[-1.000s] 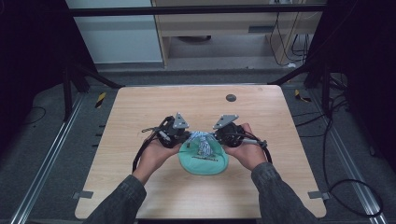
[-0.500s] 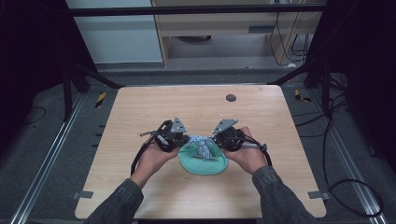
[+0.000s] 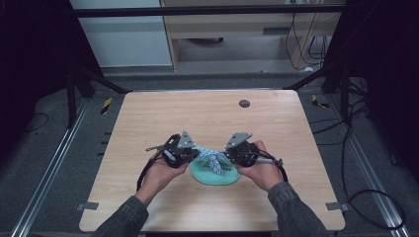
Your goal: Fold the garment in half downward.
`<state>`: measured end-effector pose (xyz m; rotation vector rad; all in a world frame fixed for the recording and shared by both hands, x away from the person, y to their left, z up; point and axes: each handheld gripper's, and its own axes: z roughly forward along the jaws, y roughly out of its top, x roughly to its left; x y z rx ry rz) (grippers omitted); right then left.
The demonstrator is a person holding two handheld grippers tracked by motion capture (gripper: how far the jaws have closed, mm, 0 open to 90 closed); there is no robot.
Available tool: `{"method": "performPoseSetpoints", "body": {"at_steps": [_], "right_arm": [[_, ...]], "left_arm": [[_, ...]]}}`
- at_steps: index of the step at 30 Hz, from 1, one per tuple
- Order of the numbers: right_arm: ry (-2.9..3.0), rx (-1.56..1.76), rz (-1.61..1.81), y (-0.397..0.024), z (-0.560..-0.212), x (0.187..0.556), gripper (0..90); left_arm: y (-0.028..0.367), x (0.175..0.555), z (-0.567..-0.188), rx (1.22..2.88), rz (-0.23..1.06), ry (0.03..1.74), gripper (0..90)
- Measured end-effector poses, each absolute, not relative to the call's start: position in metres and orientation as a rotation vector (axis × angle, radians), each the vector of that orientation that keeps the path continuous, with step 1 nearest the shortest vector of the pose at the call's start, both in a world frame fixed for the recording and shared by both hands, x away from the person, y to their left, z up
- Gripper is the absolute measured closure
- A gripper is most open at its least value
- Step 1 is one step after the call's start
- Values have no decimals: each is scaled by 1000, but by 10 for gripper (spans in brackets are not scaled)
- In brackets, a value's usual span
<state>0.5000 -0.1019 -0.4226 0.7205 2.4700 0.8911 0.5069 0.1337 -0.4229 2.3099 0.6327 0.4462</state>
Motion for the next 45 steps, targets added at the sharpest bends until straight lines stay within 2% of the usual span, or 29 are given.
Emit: {"method": "performPoseSetpoints", "body": {"at_steps": [35,45], "right_arm": [[2506,650,849,-103,-440,472,811],[2520,613,840,-101,-447,463,852]], "left_arm": [[139,482,-447,2318,407,582,864],[142,476,-456,2307,389,593,869]]}}
